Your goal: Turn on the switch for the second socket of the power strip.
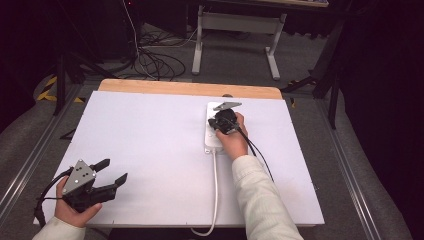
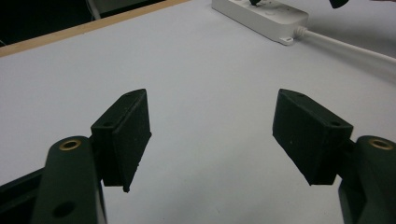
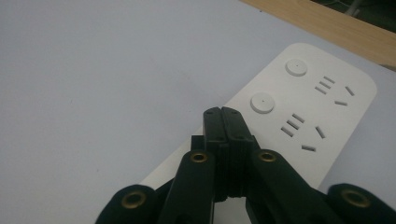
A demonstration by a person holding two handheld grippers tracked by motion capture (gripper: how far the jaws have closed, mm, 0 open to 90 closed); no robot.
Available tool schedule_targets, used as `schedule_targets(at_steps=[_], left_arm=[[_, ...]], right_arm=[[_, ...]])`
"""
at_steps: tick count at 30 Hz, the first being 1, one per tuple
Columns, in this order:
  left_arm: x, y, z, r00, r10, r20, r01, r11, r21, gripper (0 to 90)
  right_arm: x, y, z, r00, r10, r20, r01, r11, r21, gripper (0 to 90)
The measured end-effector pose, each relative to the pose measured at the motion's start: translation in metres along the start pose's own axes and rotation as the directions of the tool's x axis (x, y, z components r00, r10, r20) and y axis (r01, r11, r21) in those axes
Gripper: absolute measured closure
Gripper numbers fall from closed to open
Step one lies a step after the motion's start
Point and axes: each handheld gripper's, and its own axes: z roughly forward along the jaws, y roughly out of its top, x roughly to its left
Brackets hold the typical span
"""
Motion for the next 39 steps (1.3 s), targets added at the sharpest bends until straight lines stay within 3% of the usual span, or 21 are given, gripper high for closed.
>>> schedule_targets(at_steps=[3, 7, 14, 30, 39], left_arm=[[-0.0001, 0.0000, 0.0001, 1.0000, 0.000, 0.000, 0.000, 1.0000, 0.000, 28.0], [0.0000, 0.0000, -0.0001, 1.0000, 0.000, 0.002, 0.000, 1.0000, -0.001, 28.1], [-0.0006, 0.0002, 0.0001, 1.0000, -0.005, 0.005, 0.005, 1.0000, -0.002, 28.0], [-0.0007, 0.0001, -0.0002, 1.0000, -0.008, 0.006, 0.008, 1.0000, -0.006, 28.0], [-0.0014, 0.0002, 0.0000, 1.0000, -0.007, 0.006, 0.007, 1.0000, -0.006, 28.0]], right_arm=[[-0.0003, -0.0001, -0.0002, 0.9999, -0.007, 0.016, 0.007, 1.000, 0.002, 90.0], [-0.0022, -0.0013, -0.0002, 0.9997, 0.026, -0.001, -0.026, 1.000, 0.000, 90.0], [0.0050, 0.0007, 0.0014, 0.9998, -0.018, 0.009, 0.018, 1.000, 0.014, 90.0], [0.0005, -0.0022, 0.0027, 0.9988, 0.048, -0.011, -0.048, 0.999, -0.002, 90.0], [0.0010, -0.0029, 0.0032, 0.9987, 0.051, -0.006, -0.051, 0.999, -0.001, 90.0]])
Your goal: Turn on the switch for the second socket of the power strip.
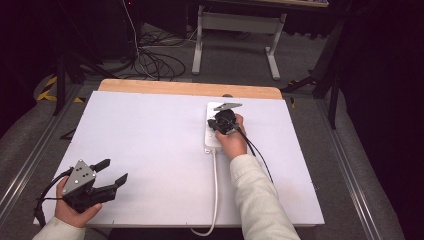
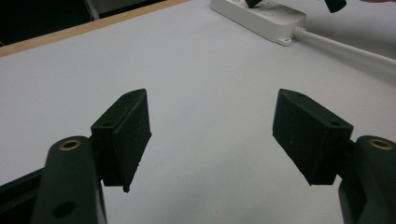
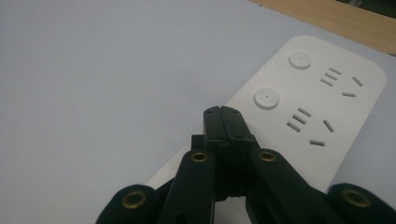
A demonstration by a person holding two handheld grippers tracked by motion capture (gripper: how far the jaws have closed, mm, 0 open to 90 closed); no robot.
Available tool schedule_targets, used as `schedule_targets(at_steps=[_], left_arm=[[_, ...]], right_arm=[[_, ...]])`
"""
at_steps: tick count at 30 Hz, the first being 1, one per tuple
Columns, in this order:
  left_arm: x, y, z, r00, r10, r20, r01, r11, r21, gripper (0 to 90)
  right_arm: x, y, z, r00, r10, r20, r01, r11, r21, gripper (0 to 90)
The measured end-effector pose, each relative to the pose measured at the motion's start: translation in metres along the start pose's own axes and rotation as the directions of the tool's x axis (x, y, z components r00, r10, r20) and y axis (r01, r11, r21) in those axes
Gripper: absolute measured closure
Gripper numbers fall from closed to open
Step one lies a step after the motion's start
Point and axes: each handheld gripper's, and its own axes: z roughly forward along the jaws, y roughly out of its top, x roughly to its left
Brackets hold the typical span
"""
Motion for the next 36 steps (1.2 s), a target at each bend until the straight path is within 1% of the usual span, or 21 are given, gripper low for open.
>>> schedule_targets(at_steps=[4, 13, 14, 16, 18, 19, 21, 24, 25, 30, 33, 35, 36], left_arm=[[0.001, 0.000, 0.000, 0.9999, 0.012, -0.002, -0.012, 0.9999, 0.007, 28.0], [0.001, 0.000, 0.000, 0.9999, 0.013, 0.000, -0.013, 0.9999, 0.007, 28.0], [0.001, 0.000, 0.000, 0.9999, 0.012, -0.003, -0.012, 0.9999, 0.007, 28.0], [0.000, 0.000, 0.000, 1.0000, -0.002, 0.002, 0.002, 1.0000, 0.000, 28.0], [0.001, 0.000, 0.000, 1.0000, -0.003, 0.002, 0.003, 1.0000, 0.000, 28.0], [0.001, 0.000, 0.000, 1.0000, 0.003, 0.002, -0.003, 1.0000, 0.001, 28.1], [0.001, 0.000, 0.000, 1.0000, -0.002, 0.004, 0.002, 1.0000, 0.000, 28.0], [0.001, 0.000, 0.000, 1.0000, 0.004, 0.000, -0.004, 1.0000, -0.001, 28.0], [0.001, 0.001, -0.001, 1.0000, 0.004, 0.000, -0.004, 1.0000, -0.001, 28.0], [0.000, 0.001, 0.000, 1.0000, 0.002, 0.001, -0.002, 1.0000, 0.000, 28.0], [0.000, 0.001, 0.000, 1.0000, 0.005, 0.000, -0.005, 1.0000, -0.001, 28.0], [0.000, 0.001, 0.000, 1.0000, -0.001, 0.002, 0.001, 1.0000, -0.002, 28.0], [0.000, 0.001, 0.000, 1.0000, 0.006, -0.001, -0.006, 1.0000, -0.001, 28.0]], right_arm=[[-0.001, 0.000, 0.000, 1.0000, 0.001, -0.002, -0.001, 1.000, 0.000, 90.0], [0.000, -0.001, 0.002, 1.0000, -0.001, 0.005, 0.001, 1.000, -0.007, 90.0], [0.000, -0.001, 0.002, 1.0000, -0.002, 0.008, 0.002, 1.000, -0.009, 90.0], [0.001, 0.000, 0.002, 0.9999, 0.000, 0.012, 0.000, 1.000, -0.006, 90.0], [0.003, 0.002, 0.001, 0.9994, -0.017, 0.030, 0.017, 1.000, 0.005, 90.0], [0.004, 0.003, 0.000, 0.9987, -0.033, 0.040, 0.032, 0.999, 0.010, 90.0], [0.005, 0.005, -0.002, 0.9985, -0.043, 0.033, 0.043, 0.999, 0.007, 90.0], [0.005, 0.005, -0.006, 0.9996, -0.022, 0.019, 0.022, 1.000, -0.011, 90.0], [0.006, 0.006, -0.008, 0.9996, -0.023, 0.015, 0.024, 1.000, -0.018, 90.0], [0.011, 0.014, -0.021, 0.9989, -0.045, 0.009, 0.045, 0.997, -0.054, 90.0], [0.012, 0.016, -0.028, 0.9985, -0.055, 0.007, 0.055, 0.997, -0.060, 90.0], [0.013, 0.017, -0.032, 0.9980, -0.063, 0.004, 0.063, 0.996, -0.063, 90.0], [0.013, 0.018, -0.034, 0.9980, -0.063, 0.004, 0.063, 0.996, -0.065, 90.0]])
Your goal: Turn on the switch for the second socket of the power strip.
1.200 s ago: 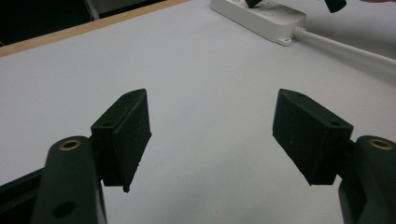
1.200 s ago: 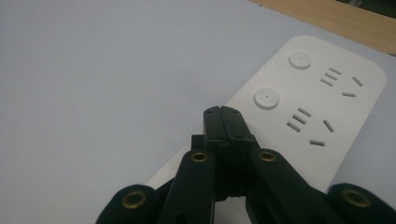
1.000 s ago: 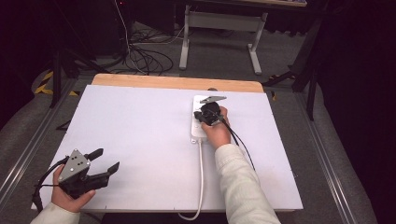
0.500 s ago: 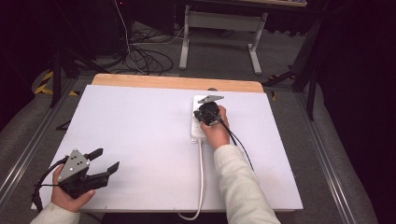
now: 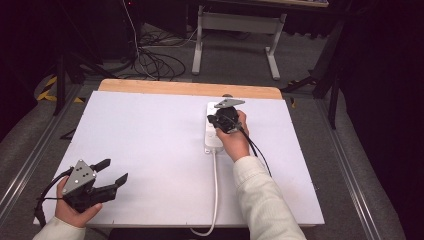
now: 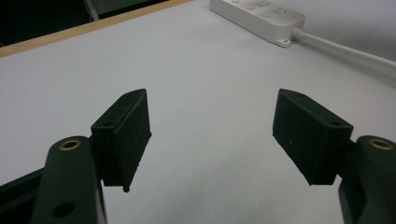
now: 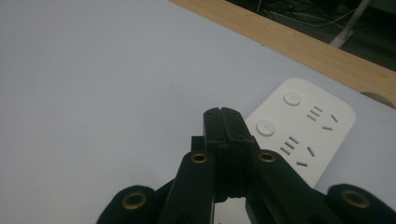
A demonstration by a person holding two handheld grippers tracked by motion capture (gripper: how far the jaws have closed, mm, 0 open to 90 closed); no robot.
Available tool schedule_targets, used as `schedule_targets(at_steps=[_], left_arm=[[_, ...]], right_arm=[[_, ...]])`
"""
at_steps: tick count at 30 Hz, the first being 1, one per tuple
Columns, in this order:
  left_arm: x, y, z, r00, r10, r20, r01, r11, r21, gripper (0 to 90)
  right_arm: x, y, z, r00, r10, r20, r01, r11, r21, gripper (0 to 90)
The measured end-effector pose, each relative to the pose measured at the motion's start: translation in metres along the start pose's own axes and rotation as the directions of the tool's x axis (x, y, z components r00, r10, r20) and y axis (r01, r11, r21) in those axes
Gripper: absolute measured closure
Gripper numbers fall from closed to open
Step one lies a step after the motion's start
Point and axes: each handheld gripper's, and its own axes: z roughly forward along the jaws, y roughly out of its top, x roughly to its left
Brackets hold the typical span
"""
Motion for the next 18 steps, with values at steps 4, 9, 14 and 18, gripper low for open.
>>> schedule_targets(at_steps=[4, 9, 14, 18], left_arm=[[0.000, 0.000, 0.000, 1.0000, -0.001, 0.001, 0.001, 1.0000, 0.000, 28.0], [0.000, 0.000, 0.001, 0.9999, -0.008, 0.007, 0.008, 1.0000, 0.001, 28.0], [-0.001, 0.001, 0.002, 0.9999, -0.004, 0.009, 0.004, 1.0000, 0.003, 28.0], [-0.001, 0.000, 0.002, 0.9999, -0.008, 0.008, 0.008, 1.0000, 0.002, 28.0]], right_arm=[[0.001, 0.004, -0.011, 1.0000, -0.002, 0.002, 0.002, 1.000, -0.020, 90.0], [0.002, 0.008, -0.029, 0.9999, 0.012, -0.007, -0.012, 0.998, -0.057, 90.0], [0.003, 0.011, -0.042, 0.9998, 0.008, -0.018, -0.010, 0.998, -0.069, 90.0], [0.004, 0.012, -0.048, 0.9996, 0.003, -0.028, -0.005, 0.997, -0.079, 90.0]])
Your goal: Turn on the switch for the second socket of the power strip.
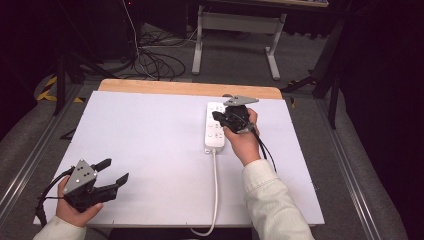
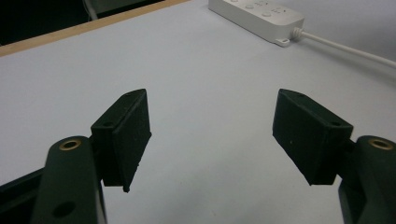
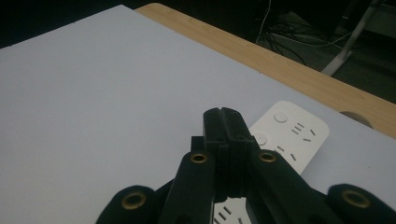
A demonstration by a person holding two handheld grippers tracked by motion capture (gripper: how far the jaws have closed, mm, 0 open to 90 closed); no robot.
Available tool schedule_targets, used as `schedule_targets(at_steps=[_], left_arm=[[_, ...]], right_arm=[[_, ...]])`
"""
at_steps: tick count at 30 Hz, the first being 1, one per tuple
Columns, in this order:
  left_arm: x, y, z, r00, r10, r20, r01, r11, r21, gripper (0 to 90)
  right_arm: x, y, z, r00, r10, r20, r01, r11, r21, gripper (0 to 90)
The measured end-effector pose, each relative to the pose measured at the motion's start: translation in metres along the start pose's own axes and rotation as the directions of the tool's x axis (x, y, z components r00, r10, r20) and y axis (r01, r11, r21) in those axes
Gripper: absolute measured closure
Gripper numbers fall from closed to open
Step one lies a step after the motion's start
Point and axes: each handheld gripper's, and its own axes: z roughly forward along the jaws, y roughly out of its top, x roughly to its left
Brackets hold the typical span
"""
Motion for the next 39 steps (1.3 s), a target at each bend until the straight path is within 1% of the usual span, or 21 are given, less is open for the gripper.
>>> schedule_targets(at_steps=[3, 7, 9, 13, 17, 18, 21, 25, 26, 29, 31, 32, 34, 37, 39], left_arm=[[0.000, 0.000, 0.000, 1.0000, 0.001, -0.001, -0.001, 1.0000, 0.000, 28.1], [0.000, 0.000, 0.000, 1.0000, -0.002, -0.001, 0.002, 1.0000, -0.002, 28.0], [0.000, 0.000, 0.000, 1.0000, -0.001, -0.002, 0.001, 1.0000, -0.002, 28.0], [0.000, 0.000, -0.001, 1.0000, 0.001, -0.003, -0.001, 1.0000, 0.000, 28.0], [0.000, 0.000, -0.001, 1.0000, 0.001, -0.004, -0.001, 1.0000, -0.002, 28.0], [0.000, 0.000, -0.001, 1.0000, 0.002, -0.003, -0.002, 1.0000, -0.002, 28.0], [0.000, 0.000, 0.000, 1.0000, 0.000, 0.000, 0.000, 1.0000, 0.000, 27.9], [0.001, 0.000, -0.001, 1.0000, 0.000, -0.001, 0.000, 1.0000, -0.002, 27.7], [0.001, 0.000, -0.001, 1.0000, -0.006, 0.002, 0.006, 1.0000, -0.004, 27.6], [0.000, 0.000, -0.001, 0.9999, -0.008, 0.006, 0.009, 1.0000, -0.004, 27.3], [0.000, 0.000, 0.000, 0.9999, -0.007, 0.015, 0.007, 1.0000, -0.002, 26.7], [0.000, 0.000, 0.000, 0.9998, 0.002, 0.018, -0.002, 1.0000, -0.001, 26.1], [-0.001, 0.000, 0.000, 0.9998, 0.007, 0.020, -0.007, 1.0000, 0.002, 25.4], [-0.001, 0.000, 0.000, 0.9997, -0.003, 0.024, 0.003, 1.0000, -0.009, 24.5], [-0.001, 0.000, -0.001, 0.9997, -0.002, 0.023, 0.003, 0.9999, -0.011, 23.8]], right_arm=[[0.001, 0.001, -0.002, 0.9999, -0.012, -0.003, 0.012, 1.000, -0.001, 88.5], [0.004, 0.002, -0.005, 0.9999, -0.008, -0.014, 0.008, 1.000, -0.010, 85.2], [0.005, 0.002, -0.008, 0.9997, -0.004, -0.024, 0.004, 1.000, -0.012, 79.7], [0.007, 0.002, -0.014, 0.9991, 0.001, -0.042, -0.001, 1.000, -0.017, 65.4], [0.008, 0.001, -0.027, 0.9987, 0.024, -0.045, -0.025, 0.999, -0.034, 51.3], [0.009, 0.000, -0.030, 0.9984, 0.029, -0.047, -0.031, 0.999, -0.039, 49.5], [0.009, 0.000, -0.042, 0.9990, -0.001, -0.045, -0.001, 0.999, -0.048, 43.4], [0.010, -0.004, -0.059, 0.9986, -0.018, -0.049, 0.015, 0.998, -0.055, 34.1], [0.011, -0.005, -0.063, 0.9984, -0.018, -0.053, 0.016, 0.998, -0.053, 32.6], [0.013, -0.010, -0.074, 0.9977, -0.023, -0.064, 0.019, 0.998, -0.065, 31.8], [0.014, -0.014, -0.081, 0.9974, -0.034, -0.063, 0.030, 0.997, -0.066, 30.9], [0.014, -0.017, -0.084, 0.9975, -0.034, -0.063, 0.030, 0.997, -0.067, 30.2], [0.014, -0.022, -0.090, 0.9975, -0.030, -0.065, 0.026, 0.997, -0.068, 28.9], [0.014, -0.032, -0.100, 0.9970, -0.025, -0.074, 0.020, 0.997, -0.069, 27.2], [0.014, -0.038, -0.105, 0.9967, -0.016, -0.079, 0.011, 0.997, -0.071, 26.7]])
